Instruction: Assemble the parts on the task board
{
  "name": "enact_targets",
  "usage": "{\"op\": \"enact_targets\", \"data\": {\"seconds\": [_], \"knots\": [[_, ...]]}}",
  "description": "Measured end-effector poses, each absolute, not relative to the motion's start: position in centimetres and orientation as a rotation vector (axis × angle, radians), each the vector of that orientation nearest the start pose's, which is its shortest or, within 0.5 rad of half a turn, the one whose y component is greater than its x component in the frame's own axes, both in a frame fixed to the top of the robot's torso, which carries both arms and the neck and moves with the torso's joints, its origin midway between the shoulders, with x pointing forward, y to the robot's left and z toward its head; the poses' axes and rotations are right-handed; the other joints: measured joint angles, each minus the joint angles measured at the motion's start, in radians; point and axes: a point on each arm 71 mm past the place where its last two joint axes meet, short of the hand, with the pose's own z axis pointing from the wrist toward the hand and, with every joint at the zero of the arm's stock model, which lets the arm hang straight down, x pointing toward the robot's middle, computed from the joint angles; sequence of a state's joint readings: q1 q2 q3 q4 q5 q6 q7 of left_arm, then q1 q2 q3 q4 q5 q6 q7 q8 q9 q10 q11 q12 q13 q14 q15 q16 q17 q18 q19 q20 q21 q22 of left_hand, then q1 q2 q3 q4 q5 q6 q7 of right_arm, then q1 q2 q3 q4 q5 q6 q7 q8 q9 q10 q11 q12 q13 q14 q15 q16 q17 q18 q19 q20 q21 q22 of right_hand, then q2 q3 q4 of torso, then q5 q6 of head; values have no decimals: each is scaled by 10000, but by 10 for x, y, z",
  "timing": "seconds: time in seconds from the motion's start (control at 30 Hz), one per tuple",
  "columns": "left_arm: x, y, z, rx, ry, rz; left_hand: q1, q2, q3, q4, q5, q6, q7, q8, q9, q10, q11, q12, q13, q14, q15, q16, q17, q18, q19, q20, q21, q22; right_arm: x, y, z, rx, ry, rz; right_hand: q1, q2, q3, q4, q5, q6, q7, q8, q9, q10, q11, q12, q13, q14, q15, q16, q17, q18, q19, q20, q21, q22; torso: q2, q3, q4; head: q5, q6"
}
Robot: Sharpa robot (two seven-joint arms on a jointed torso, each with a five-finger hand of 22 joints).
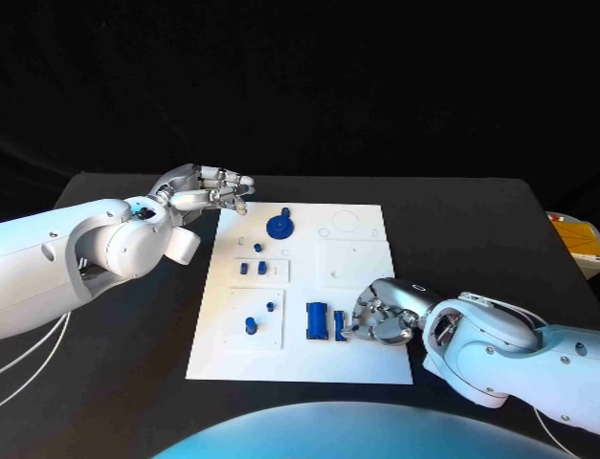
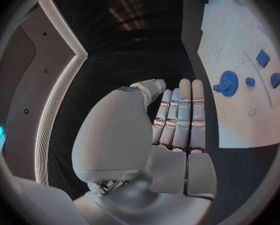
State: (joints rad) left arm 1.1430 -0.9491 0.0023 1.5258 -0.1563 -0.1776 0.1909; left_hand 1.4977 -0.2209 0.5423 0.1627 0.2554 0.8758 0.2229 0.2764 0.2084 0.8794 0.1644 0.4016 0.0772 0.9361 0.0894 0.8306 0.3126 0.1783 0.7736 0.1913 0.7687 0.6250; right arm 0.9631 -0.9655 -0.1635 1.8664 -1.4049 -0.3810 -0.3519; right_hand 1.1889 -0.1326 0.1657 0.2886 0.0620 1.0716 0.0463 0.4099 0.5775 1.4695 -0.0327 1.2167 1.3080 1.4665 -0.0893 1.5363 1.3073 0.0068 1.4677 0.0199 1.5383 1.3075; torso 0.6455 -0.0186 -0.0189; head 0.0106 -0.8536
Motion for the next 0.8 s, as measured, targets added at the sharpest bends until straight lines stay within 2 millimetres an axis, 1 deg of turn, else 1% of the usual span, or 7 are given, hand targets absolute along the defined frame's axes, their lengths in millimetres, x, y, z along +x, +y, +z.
{"op": "enact_targets", "data": {"seconds": [0.13,0.2,0.27,0.4,0.57,0.63,0.8], "knots": [[478,253,-200,-10930,16597,-14161,-67,39,18,18,0,-12,-5,0,-2,0,0,42,-10,0,0,0,16,0,0,0,0,13,344,-181,-285,951,20165,7432,265,68,-214,13,178,-416,160,-168,-111,-350,195,-842,4,-16,100,-232,0,0,-34,47,-720,0,-30,-11,-12,-19,83],[478,253,-201,-10934,16574,-14181,-257,13,-3,88,0,-90,-15,0,-13,0,0,43,-10,0,0,0,26,0,-35,35,0,5,348,-184,-280,1294,19921,7806,533,109,-309,20,298,-644,254,-253,-173,-625,278,-1443,-43,16,163,-447,0,233,-17,164,-1365,-1,-51,-17,-16,-34,134],[477,253,-202,-10949,16531,-14219,-390,-36,-87,172,0,-104,-28,0,-15,0,0,111,-10,0,0,0,47,0,-35,35,-87,-44,356,-187,-274,1772,19580,8296,796,135,-337,-7,401,-730,339,-253,-209,-767,337,-1748,-191,-21,199,-585,2,235,-17,164,-1744,-1,-84,-32,-26,-61,200],[476,251,-208,-11067,16440,-14297,-669,-134,-310,450,0,-180,-104,48,-14,58,-59,259,10,-23,23,-4,86,1,-35,35,-471,-314,377,-198,-269,2822,18975,9029,1305,211,-487,-15,448,-1085,469,-357,-277,-1722,463,-3765,-1386,-17,315,-1417,-631,708,-617,342,-3938,-2,-193,-73,-58,-124,396],[482,249,-214,-11221,16036,-14418,-664,-135,-603,811,0,-219,-144,254,73,600,-147,267,2,-586,143,-1034,-192,-1,-206,283,-1720,-1151,417,-219,-266,4490,18071,9584,2017,343,-487,-15,503,-1887,852,-652,-418,-3471,843,-6658,-3424,-1256,697,-4155,-3989,1577,-2879,654,-9486,-873,-389,-127,-89,-160,756],[487,248,-219,-11328,15716,-14417,-660,-138,-634,972,0,-270,-193,292,120,835,-147,-70,-90,-719,254,-1832,-419,0,-353,429,-2505,-1676,438,-229,-265,5331,17554,9751,2359,402,-395,-5,503,-2129,1040,-790,-560,-4034,1063,-7431,-4321,-2384,906,-6205,-5828,1638,-3575,861,-11090,-1781,-457,-139,-100,-160,883],[498,249,-229,-11727,14904,-14397,-548,-155,-881,1202,0,-467,-389,267,115,1072,39,-1519,-129,-1147,538,-3915,-837,0,-404,848,-4332,-2985,475,-250,-264,7102,16392,10059,2746,323,489,-46,503,-2314,1217,-1483,-1245,-4649,1493,-10006,-7889,-4091,1544,-10312,-7926,1637,-4617,1540,-13753,-4318,-619,-153,-117,-173,1212]]}}
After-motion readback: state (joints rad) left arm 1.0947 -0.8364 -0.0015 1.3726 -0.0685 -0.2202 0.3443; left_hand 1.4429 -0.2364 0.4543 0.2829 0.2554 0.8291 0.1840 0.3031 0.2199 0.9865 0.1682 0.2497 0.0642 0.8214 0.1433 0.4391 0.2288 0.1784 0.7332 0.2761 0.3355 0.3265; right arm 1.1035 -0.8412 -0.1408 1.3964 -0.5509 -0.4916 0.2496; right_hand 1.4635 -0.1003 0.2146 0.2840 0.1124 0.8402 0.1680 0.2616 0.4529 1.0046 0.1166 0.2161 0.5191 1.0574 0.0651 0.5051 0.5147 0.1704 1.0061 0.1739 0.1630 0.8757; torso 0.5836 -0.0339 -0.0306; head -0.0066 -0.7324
